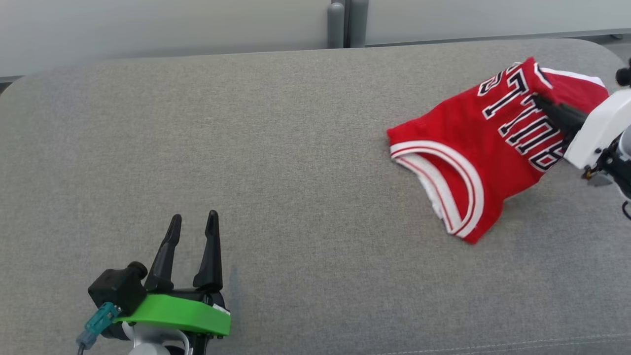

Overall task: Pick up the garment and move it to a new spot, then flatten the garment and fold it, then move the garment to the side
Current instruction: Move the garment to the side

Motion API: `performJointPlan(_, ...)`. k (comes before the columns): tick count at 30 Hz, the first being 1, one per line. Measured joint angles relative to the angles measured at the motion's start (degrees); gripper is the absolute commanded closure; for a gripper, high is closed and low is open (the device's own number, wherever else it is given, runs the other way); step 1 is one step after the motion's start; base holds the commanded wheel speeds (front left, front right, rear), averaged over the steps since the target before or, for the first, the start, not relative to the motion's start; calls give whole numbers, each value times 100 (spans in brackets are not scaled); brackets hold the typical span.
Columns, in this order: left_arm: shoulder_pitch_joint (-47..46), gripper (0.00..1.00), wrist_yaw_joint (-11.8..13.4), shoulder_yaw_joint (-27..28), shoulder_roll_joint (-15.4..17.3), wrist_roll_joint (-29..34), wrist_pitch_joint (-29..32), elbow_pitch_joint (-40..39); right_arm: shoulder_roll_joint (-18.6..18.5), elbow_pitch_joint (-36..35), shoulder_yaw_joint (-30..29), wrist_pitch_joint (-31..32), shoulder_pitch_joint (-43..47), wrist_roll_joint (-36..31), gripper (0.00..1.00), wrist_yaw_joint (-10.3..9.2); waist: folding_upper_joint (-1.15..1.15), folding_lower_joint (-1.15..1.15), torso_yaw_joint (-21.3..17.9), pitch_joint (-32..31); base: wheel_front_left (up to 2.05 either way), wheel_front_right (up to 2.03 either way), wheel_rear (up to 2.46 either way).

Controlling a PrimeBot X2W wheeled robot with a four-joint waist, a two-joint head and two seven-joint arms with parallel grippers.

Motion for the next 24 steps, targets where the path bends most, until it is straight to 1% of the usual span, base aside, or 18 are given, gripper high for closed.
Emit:
performJointPlan(5, -3, 0, -20, -153, -5, 52, 1, -3, -149, -5, -163, 4, -375, -52, 100, -233, 0, 0, -68, 41, 0, 0, 0)
performJointPlan(9, -6, 0, -51, -189, -7, 53, 1, 0, -144, -52, -149, 68, -580, -96, 100, -247, 0, 0, -31, 75, 0, 0, 0)
performJointPlan(11, -7, 0, -53, -188, -7, 53, 1, 8, -137, -79, -104, 147, -755, -164, 100, -297, 0, 0, -1, 99, 0, 0, 0)
performJointPlan(19, -16, 0, -68, -221, -9, 53, 1, 10, -232, -73, -129, 488, -1510, -311, 100, -539, 0, 0, 141, 232, 0, 0, 0)
performJointPlan(24, -25, 0, -67, -190, -10, 52, 1, 4, -335, -15, -130, 697, -1812, -388, 100, -703, 0, 0, 205, 350, 0, 0, 0)
